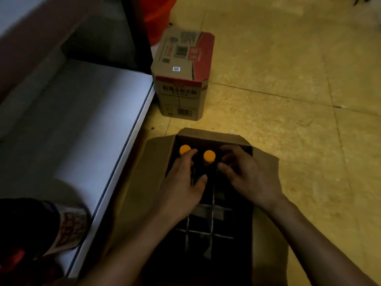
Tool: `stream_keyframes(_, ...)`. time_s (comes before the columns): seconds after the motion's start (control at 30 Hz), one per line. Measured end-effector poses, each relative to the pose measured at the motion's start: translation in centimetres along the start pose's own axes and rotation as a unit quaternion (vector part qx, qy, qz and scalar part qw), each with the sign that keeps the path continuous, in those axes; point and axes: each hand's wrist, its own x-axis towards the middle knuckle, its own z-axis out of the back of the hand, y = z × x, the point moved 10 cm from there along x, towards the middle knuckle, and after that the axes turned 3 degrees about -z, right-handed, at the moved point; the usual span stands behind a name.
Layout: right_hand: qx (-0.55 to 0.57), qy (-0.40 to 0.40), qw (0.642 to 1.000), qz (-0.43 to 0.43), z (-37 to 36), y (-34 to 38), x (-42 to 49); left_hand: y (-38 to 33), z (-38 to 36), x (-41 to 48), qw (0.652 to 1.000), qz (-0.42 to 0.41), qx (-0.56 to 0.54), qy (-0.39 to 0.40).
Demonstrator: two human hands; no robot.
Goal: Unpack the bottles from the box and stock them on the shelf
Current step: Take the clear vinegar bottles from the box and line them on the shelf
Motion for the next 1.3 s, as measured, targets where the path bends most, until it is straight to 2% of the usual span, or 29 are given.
stream_keyframes(0.27,-0.101,0.04,0.994,0.027,-1.8,0.3,2.1,-0.8,0.2,2.7,0.999,-0.037,-0.008,-0.001)
stream_keyframes(0.4,-0.115,0.054,0.992,0.014,-3.4,-0.6,3.3,0.0,0.9,3.2,0.999,-0.026,-0.015,0.009)
stream_keyframes(0.63,-0.062,0.028,0.997,-0.041,-6.0,-2.8,5.2,0.1,1.6,3.0,0.999,-0.031,-0.003,0.021)
stream_keyframes(0.73,-0.046,0.018,0.998,-0.039,-6.2,-2.5,5.3,0.5,1.3,3.0,0.999,-0.021,-0.007,0.037)
stream_keyframes(0.87,-0.047,0.015,0.998,-0.046,-5.2,-2.9,4.9,1.4,0.1,2.9,0.996,-0.005,0.009,0.092)
stream_keyframes(0.97,-0.002,-0.008,0.999,-0.045,-3.1,-2.8,4.5,2.4,-0.8,2.7,0.991,0.014,0.019,0.134)
stream_keyframes(1.13,0.049,-0.048,0.997,0.03,0.7,0.1,2.5,2.5,-1.1,2.8,0.99,0.011,0.004,0.144)
stream_keyframes(1.3,0.131,-0.085,0.986,0.057,2.6,1.5,1.3,2.3,-1.7,2.8,0.99,-0.015,-0.002,0.144)
